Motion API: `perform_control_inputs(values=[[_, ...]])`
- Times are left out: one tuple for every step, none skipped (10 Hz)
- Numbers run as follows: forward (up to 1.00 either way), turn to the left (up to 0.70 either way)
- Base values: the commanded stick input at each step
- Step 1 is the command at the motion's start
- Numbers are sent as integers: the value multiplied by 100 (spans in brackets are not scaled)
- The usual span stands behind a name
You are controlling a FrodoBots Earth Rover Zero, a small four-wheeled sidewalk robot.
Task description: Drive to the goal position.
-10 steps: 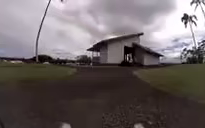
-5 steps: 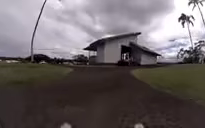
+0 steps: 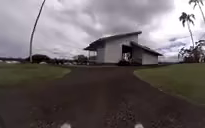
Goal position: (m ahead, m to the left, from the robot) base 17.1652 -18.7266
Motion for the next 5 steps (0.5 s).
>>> perform_control_inputs(values=[[70,16],[70,0],[70,7],[70,7],[70,4]])
